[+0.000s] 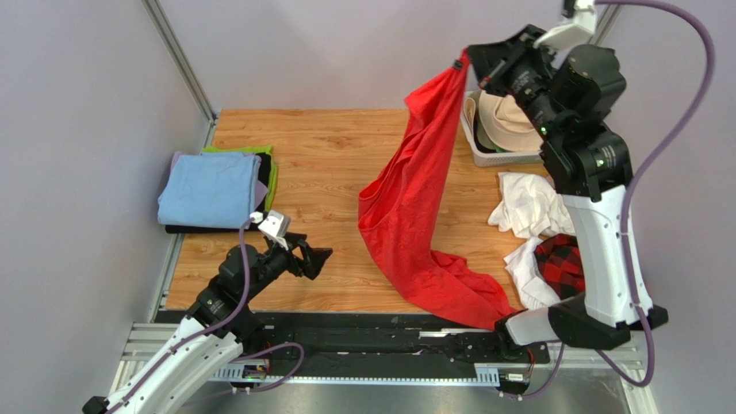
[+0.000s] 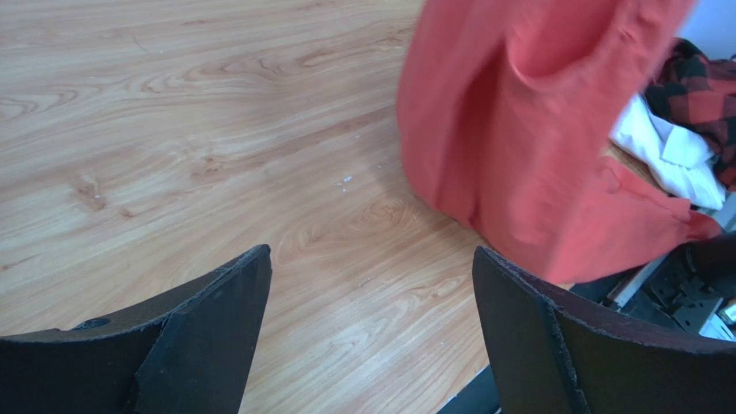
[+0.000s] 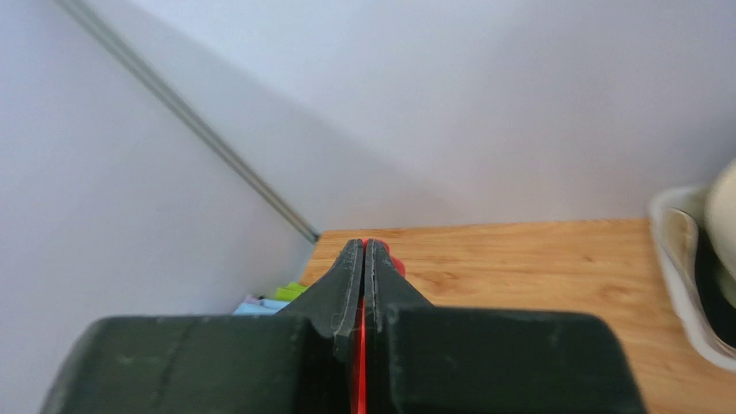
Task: Fold and stack the mixed laundry pile
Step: Flatten out the tank top at the center of the board.
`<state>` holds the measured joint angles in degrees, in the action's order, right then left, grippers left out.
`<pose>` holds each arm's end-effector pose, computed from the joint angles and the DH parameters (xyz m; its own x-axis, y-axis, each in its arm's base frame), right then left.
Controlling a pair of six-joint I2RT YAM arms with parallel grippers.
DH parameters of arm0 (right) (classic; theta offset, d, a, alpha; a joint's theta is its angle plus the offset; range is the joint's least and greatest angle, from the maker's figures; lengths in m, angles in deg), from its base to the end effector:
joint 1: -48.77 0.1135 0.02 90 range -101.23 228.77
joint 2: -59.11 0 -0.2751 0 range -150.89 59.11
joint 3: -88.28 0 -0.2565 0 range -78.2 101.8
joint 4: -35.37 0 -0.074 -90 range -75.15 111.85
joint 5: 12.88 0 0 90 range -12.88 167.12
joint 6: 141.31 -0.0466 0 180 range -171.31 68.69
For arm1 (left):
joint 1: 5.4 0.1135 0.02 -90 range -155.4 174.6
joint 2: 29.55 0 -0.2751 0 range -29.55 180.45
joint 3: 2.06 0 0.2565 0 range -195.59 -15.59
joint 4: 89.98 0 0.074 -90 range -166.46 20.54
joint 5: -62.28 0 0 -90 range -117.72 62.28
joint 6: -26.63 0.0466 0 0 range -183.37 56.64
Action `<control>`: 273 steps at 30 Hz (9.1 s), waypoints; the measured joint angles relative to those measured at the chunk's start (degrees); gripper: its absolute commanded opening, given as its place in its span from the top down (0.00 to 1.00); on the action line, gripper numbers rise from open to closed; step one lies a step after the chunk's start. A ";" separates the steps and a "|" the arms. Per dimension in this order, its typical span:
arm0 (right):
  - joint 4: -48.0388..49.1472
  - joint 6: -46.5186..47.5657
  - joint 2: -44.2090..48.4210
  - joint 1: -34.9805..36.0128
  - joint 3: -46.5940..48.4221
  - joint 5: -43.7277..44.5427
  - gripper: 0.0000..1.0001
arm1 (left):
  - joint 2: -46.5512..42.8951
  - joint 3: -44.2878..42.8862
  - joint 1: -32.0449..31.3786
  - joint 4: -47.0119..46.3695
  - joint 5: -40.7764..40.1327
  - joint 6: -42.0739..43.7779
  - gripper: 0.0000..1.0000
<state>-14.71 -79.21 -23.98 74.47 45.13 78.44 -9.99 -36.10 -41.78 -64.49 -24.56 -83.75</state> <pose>0.2337 0.1113 0.6012 -0.1421 0.4508 -0.8813 -0.3919 0.7919 0.4683 0.1011 -0.0777 0.2467 -0.3655 -0.1626 -0.9165 0.5425 0.7629 -0.3517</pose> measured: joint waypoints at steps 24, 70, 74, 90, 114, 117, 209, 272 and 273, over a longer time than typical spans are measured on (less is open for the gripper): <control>6.78 -0.94 22.25 -6.54 -50.95 8.26 1.00 | 42.58 -17.51 -0.15 -11.47 14.60 -2.40 0.24; 1.86 -4.42 10.99 -17.51 -17.57 13.33 1.00 | 61.99 -96.56 16.02 37.75 7.72 5.92 1.00; 7.76 -3.67 14.01 -17.90 -14.97 11.28 1.00 | 61.92 -109.92 16.06 42.53 8.13 10.38 1.00; 13.11 -3.32 16.83 -17.90 -16.50 6.67 1.00 | 55.43 -104.21 16.04 43.32 15.26 13.35 1.00; 12.66 -3.76 16.44 -17.90 -16.61 6.25 1.00 | 55.89 -98.60 16.04 41.16 19.91 13.51 1.00; 12.59 -3.76 16.44 -17.90 -16.63 6.14 1.00 | 55.52 -97.59 16.04 39.93 20.59 13.75 1.00; -0.81 -3.80 27.19 -17.90 -28.83 13.14 1.00 | 103.25 -72.70 -20.06 -7.06 3.91 -15.37 0.40; 19.82 1.14 26.27 -17.99 -18.40 -2.93 1.00 | 44.50 -110.88 12.85 33.18 -4.70 12.48 1.00; 20.59 0.72 26.69 -18.01 -18.40 -4.20 1.00 | 43.98 -110.95 12.85 32.44 -4.63 12.81 1.00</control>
<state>5.88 -78.49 2.71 56.46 26.73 74.25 33.98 -147.05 -28.93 -32.06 -29.19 -70.94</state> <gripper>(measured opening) 0.007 0.008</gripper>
